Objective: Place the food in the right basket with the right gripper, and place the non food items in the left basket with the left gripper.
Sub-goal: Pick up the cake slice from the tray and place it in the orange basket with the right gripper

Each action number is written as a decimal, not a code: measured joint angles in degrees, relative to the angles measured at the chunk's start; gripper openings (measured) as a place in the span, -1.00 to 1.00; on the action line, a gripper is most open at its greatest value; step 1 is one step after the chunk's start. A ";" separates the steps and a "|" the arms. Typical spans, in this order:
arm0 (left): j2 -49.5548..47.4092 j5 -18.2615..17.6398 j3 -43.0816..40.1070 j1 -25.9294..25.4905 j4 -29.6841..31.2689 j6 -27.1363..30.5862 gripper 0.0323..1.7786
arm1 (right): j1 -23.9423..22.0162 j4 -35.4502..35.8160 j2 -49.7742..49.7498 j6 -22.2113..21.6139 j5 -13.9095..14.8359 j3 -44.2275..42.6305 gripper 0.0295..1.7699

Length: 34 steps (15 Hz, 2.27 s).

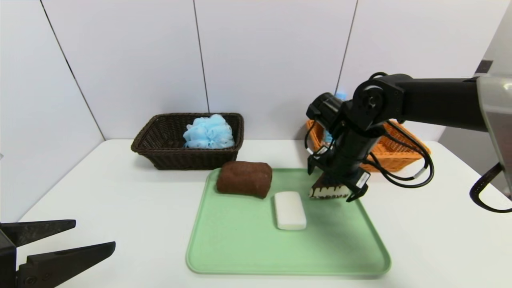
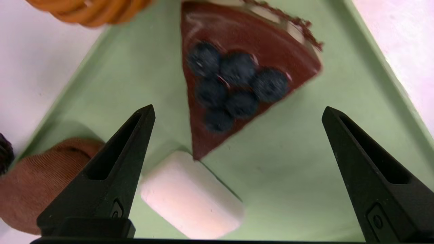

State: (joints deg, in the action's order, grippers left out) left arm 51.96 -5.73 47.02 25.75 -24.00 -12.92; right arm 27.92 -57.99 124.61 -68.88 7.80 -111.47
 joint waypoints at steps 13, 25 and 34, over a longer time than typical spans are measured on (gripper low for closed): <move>0.35 -0.11 0.00 0.00 -0.06 0.05 0.90 | -1.40 1.13 2.95 0.83 0.90 -0.24 0.09; -1.52 0.06 -0.77 0.00 -0.52 0.06 0.90 | -1.10 -1.01 -1.62 0.09 -2.82 0.20 -0.38; -3.01 0.26 -1.02 0.00 -1.49 0.17 0.90 | -0.27 -10.69 -13.40 1.79 -20.15 0.11 -0.38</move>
State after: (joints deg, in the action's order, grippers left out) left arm 48.95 -5.47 46.00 25.75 -25.49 -12.75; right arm 27.65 -68.68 111.21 -67.08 -12.35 -111.36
